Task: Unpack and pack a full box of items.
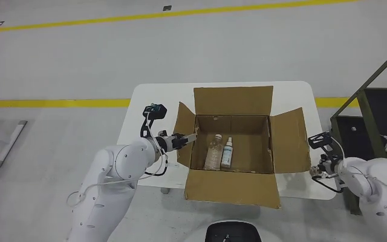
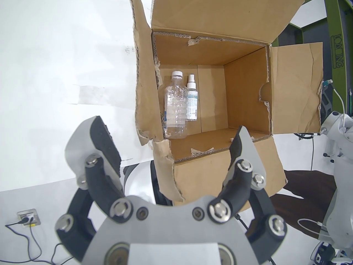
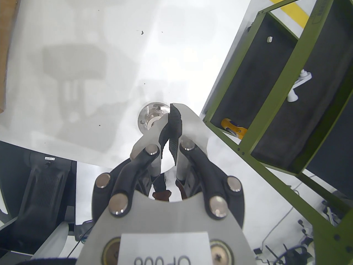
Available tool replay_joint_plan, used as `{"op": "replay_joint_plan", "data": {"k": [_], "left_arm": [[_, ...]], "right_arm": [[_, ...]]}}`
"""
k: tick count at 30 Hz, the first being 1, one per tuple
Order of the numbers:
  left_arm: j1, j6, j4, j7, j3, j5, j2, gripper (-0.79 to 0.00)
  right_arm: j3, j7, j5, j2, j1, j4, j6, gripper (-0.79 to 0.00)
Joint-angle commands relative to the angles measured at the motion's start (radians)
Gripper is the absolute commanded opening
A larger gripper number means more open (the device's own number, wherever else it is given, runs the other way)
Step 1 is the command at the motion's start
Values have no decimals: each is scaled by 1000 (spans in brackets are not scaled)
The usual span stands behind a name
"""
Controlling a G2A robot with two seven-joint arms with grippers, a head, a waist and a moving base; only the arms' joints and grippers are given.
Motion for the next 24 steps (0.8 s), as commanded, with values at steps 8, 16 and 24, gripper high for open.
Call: {"op": "replay_joint_plan", "data": {"k": [8, 16, 24], "left_arm": [[-7, -2, 3, 2, -5, 3, -1, 0], [-11, -3, 2, -3, -9, 6, -1, 0], [-20, -7, 4, -6, -6, 18, -1, 0]], "right_arm": [[5, 6, 92, 1, 20, 45, 3, -480], [3, 3, 133, 4, 25, 77, 8, -440], [-2, -1, 146, 8, 24, 99, 14, -249]]}}
